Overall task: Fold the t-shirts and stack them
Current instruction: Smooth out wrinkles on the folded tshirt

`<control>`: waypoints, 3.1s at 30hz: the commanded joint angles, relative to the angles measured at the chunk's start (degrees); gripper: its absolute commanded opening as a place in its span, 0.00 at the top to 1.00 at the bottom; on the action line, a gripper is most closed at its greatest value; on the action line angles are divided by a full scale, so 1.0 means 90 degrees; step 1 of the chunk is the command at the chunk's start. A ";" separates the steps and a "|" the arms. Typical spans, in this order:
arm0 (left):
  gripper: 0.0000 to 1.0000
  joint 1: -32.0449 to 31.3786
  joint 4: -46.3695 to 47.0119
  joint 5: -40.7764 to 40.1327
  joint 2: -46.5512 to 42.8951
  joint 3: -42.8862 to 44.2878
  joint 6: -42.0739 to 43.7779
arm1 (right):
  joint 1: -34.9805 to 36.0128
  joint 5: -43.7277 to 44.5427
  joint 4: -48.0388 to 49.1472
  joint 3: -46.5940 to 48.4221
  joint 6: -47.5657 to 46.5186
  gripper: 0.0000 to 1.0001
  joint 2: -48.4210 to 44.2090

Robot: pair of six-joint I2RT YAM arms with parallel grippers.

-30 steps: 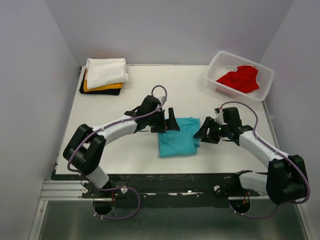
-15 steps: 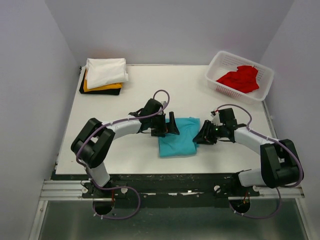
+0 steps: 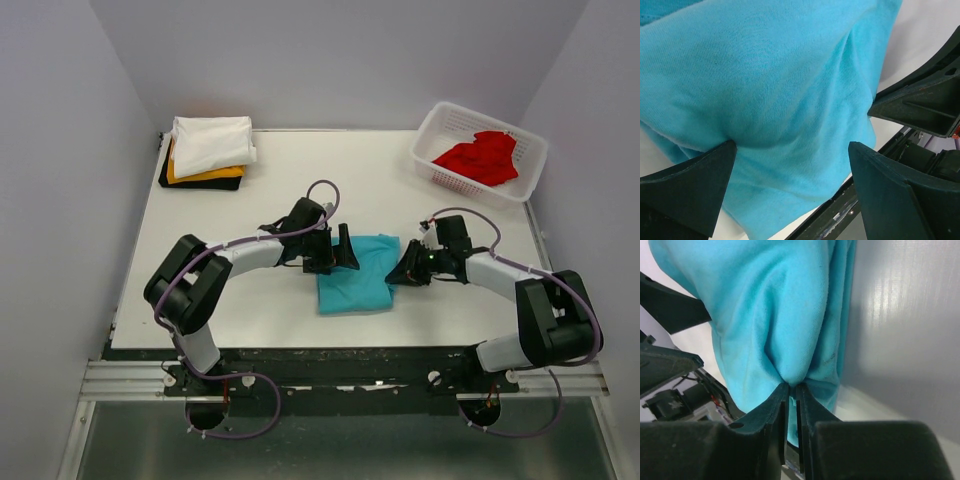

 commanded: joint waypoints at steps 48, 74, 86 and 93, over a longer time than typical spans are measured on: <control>0.01 -0.0008 -0.0481 -0.0185 -0.0912 -0.0091 0.0493 | 0.0055 0.2594 -0.3036 0.0989 -0.0660 0.45 -0.1660; 0.01 -0.0751 0.0045 -0.0214 -0.0469 -0.0857 -0.0013 | 0.0055 0.0698 -0.0310 -0.0574 0.0585 0.66 -0.1215; 0.01 -0.0746 -0.0136 -0.0492 -0.0511 -0.0836 0.0007 | 0.0054 0.0148 0.0036 -0.0974 0.0740 0.99 -0.1258; 0.01 -0.0674 -0.0284 -0.0724 -0.0619 -0.0972 0.0052 | 0.0051 0.2612 -0.2399 -0.0037 -0.0046 0.99 -0.1635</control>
